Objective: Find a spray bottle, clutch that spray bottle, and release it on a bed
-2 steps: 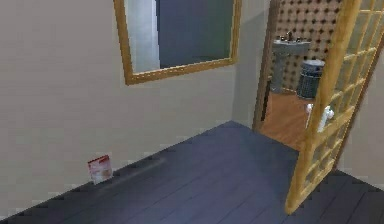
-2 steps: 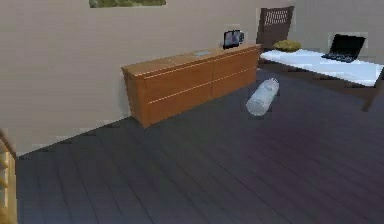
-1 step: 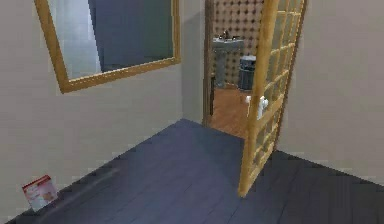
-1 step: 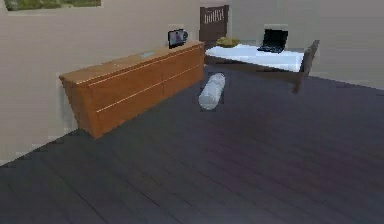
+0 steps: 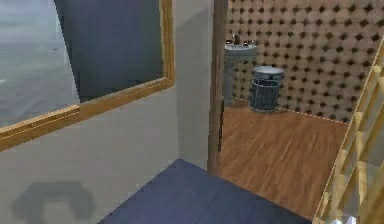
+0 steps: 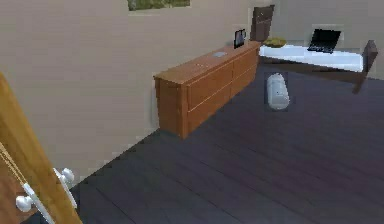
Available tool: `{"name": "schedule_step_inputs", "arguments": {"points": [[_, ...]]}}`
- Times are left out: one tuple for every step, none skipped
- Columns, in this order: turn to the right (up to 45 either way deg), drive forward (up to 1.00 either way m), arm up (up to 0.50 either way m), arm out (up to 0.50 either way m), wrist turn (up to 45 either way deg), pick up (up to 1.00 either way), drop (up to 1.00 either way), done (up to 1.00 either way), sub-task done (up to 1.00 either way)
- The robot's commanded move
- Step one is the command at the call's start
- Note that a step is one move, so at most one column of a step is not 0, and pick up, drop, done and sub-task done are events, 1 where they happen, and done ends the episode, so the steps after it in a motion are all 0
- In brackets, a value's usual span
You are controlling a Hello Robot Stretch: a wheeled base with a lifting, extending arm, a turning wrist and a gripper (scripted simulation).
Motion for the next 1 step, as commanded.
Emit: {"name": "schedule_step_inputs", "arguments": {"points": [[3.0, 0.00, 0.00, 0.00, 0.0, 0.00, 0.00, 0.00, 0.00]]}}
